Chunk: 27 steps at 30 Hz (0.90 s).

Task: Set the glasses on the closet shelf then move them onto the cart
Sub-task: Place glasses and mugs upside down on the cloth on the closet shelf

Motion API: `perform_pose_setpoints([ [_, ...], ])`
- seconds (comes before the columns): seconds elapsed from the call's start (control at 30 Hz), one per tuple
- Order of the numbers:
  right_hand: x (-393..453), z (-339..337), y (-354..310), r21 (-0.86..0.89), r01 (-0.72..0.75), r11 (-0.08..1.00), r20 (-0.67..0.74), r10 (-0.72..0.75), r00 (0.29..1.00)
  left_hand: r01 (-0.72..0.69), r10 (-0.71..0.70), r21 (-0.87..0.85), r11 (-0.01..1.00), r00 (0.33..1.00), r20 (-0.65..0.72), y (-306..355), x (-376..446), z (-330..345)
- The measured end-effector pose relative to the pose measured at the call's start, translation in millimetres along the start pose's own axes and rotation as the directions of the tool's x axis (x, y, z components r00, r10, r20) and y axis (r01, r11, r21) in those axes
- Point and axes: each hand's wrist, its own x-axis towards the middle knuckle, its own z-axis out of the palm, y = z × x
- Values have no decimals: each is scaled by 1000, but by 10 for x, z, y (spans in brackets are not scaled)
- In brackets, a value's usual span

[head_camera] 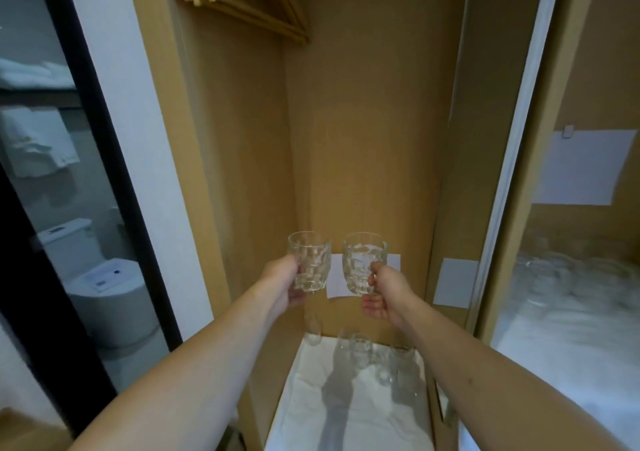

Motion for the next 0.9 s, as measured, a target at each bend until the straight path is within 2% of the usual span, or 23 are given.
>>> perform_pose_setpoints([
  [0.5,-1016,106,226,69,75,995,-90,-68,994,-20,14,41,999,991,134,-83,-461,-542],
  [0.9,-1601,-228,401,95,93,991,-190,-73,979,-33,8,111,993,975,222,-262,-804,-366],
])
